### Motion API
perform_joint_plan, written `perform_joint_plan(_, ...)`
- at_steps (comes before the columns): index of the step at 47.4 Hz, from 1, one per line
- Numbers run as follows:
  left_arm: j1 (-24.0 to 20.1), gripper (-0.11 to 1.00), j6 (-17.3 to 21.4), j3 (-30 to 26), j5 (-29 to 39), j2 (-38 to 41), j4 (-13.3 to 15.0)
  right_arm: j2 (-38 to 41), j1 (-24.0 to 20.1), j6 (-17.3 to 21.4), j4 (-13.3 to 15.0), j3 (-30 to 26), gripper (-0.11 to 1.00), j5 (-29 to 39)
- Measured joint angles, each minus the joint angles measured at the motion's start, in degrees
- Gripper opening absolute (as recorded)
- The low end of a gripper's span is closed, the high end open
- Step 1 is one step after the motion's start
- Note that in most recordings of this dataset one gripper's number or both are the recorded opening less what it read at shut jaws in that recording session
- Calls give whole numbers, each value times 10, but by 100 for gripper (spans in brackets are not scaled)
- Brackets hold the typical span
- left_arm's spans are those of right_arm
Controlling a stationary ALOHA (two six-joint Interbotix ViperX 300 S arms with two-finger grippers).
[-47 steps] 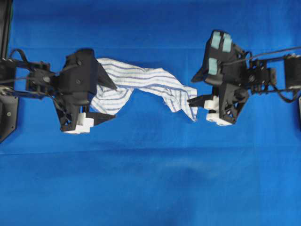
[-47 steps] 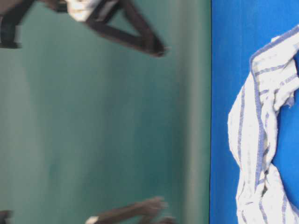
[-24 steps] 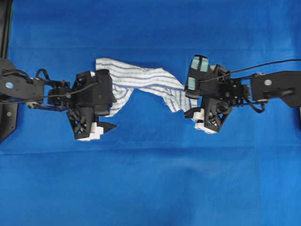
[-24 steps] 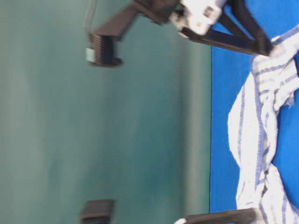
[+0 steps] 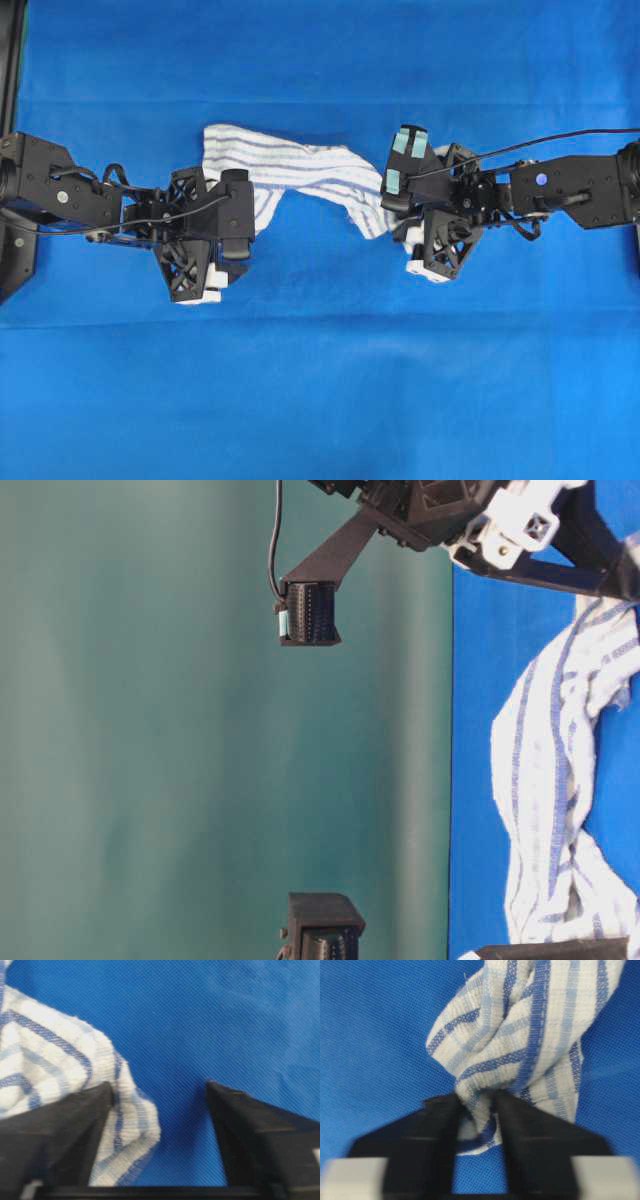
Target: Lift the towel with both arms.
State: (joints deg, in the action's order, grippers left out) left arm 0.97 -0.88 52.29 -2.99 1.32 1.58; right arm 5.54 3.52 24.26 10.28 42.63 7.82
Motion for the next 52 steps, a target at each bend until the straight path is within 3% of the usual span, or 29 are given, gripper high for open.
perform_joint_plan(4,0,30,1,3,-1,0,1,-1,0,0,0,1,4,1)
perform_joint_plan(10,-7,2,1,5,0,0,1,0,0,0,0,1,4,1)
perform_joint_plan(16,-11,3,3,5,4,-4,0,-1,0,0,0,0,4,1)
perform_joint_plan(25,-13,3,1,-4,63,-61,1,-38,0,1,0,-7,4,24)
perform_joint_plan(52,-13,3,4,-115,285,-331,0,-267,-4,-11,10,-119,4,229)
